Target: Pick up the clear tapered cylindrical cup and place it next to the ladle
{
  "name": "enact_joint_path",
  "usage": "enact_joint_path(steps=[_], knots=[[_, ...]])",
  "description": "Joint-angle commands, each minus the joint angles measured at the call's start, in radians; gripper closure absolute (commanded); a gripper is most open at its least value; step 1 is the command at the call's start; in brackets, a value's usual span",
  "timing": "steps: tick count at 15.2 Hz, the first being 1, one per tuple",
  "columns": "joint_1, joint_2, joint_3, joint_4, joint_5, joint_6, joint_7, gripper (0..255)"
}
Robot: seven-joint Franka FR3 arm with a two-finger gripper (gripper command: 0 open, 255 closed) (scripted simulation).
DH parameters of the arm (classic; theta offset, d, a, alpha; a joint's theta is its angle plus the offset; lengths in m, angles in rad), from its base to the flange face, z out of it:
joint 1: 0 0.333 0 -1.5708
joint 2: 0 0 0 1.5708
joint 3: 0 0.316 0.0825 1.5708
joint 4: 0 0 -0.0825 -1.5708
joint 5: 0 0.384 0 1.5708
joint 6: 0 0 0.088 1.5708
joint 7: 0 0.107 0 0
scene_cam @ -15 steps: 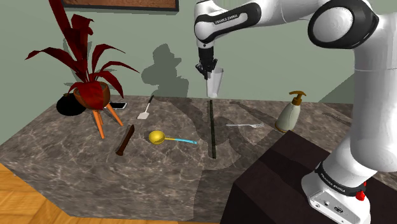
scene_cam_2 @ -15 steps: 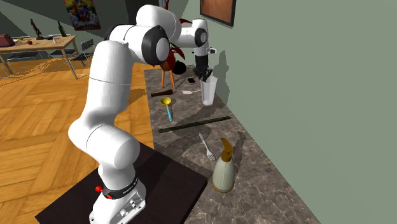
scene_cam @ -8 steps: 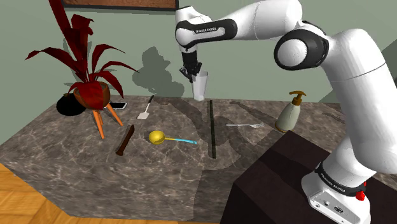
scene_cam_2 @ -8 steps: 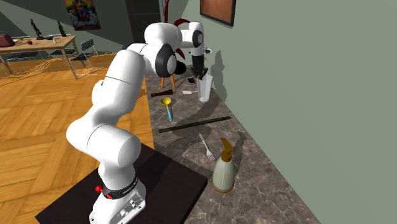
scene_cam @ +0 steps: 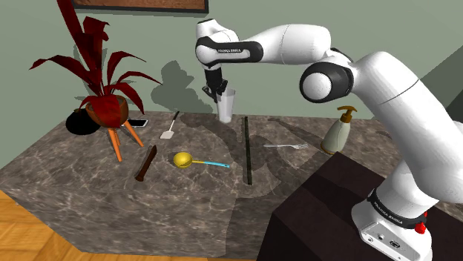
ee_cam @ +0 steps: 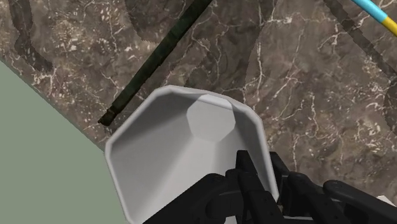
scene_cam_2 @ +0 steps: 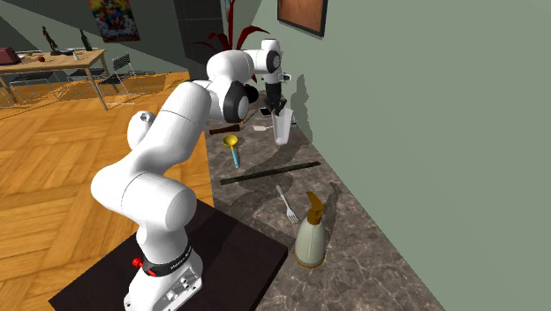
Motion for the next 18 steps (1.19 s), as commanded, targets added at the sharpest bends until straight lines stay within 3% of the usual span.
enact_joint_path(steps=[1,15,18], knots=[[-0.001,-0.011,0.001,-0.046,-0.001,0.036,0.005,255],[-0.005,0.031,-0.001,-0.166,-0.006,0.197,0.022,255],[-0.005,0.031,-0.001,-0.166,-0.006,0.197,0.022,255]])
